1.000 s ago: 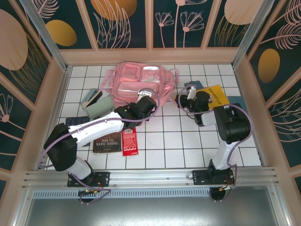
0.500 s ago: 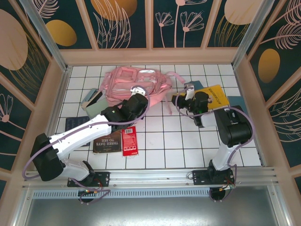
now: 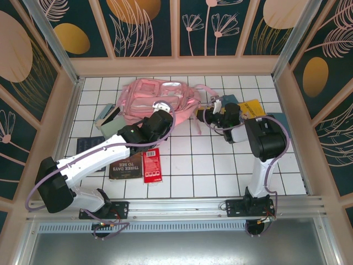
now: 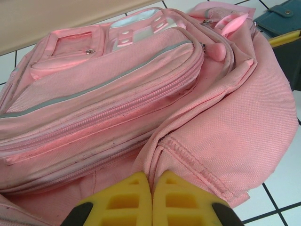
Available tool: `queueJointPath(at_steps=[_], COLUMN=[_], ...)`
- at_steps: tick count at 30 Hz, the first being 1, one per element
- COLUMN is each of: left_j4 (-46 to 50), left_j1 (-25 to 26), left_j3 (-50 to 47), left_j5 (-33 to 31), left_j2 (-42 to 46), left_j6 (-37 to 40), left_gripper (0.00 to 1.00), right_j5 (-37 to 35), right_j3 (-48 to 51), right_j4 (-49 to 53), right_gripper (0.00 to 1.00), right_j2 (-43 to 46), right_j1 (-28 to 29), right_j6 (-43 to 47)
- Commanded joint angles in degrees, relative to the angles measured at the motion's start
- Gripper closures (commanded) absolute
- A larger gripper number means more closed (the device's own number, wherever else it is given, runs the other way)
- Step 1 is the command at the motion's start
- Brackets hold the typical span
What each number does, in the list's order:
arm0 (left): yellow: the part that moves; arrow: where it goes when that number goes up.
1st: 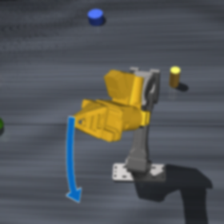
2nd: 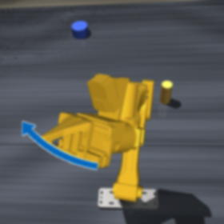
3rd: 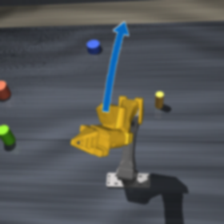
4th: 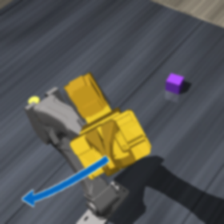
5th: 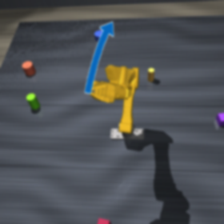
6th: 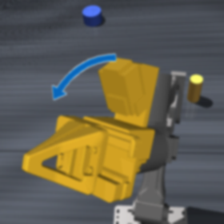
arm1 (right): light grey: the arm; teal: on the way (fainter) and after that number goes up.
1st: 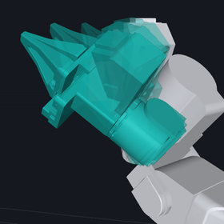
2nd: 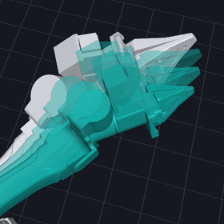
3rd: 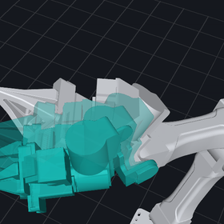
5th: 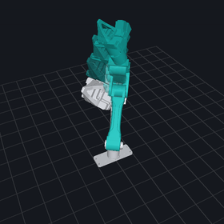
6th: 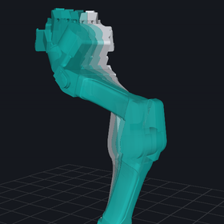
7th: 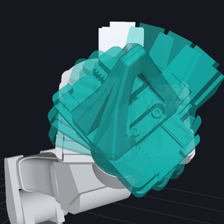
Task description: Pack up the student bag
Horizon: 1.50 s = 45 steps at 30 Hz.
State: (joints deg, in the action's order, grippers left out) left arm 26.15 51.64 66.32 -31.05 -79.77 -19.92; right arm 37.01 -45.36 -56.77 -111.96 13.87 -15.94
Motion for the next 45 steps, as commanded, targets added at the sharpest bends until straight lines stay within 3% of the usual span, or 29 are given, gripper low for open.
queueJointPath(at_steps=[1,4,14,23,32,34,35,39,45], left_j4=[-1.98,-2.14,-2.15,-2.85,-3.92,-3.78,-3.67,-2.42,-0.49], left_j1=[-0.57,-0.61,-0.63,-0.57,-0.58,-0.58,-0.62,-0.64,-0.58], left_j3=[2.41,2.52,2.32,1.03,0.12,0.21,0.29,1.16,3.08], left_j5=[-3.49,-3.24,-3.66,-3.82,-2.99,-3.1,-3.06,-2.94,-3.49], left_j2=[1.17,1.1,1.12,0.42,-0.53,-0.3,-0.07,1.65,3.04], left_j6=[0.05,0.05,0.06,-0.39,-1.06,-0.91,-0.84,-0.35,0.94], left_gripper=[1.0,1.0,1.0,1.0,1.0,1.0,1.0,1.0,1.0], right_j5=[2.6,2.87,2.34,-2.93,-3.11,-3.17,-2.65,2.51,15.9], right_j3=[-2.94,-4.91,-3.03,2.64,4.74,4.09,3.82,1.42,-7.05], right_j4=[-2.84,-1.35,-2.23,-0.13,3.51,4.14,3.69,2.72,4.11], right_gripper=[0.63,0.64,1.0,1.0,1.0,0.77,0.72,0.62,0.48], right_j2=[-1.04,-1.95,-0.83,5.11,9.22,8.55,7.99,5.32,0.09], right_j1=[-0.35,-0.5,-0.72,-1.31,-1.03,-0.87,-0.89,-1.55,-4.01], right_j6=[-1.66,-1.72,-2.29,-0.26,3.31,4.89,5.51,4.73,-3.42])
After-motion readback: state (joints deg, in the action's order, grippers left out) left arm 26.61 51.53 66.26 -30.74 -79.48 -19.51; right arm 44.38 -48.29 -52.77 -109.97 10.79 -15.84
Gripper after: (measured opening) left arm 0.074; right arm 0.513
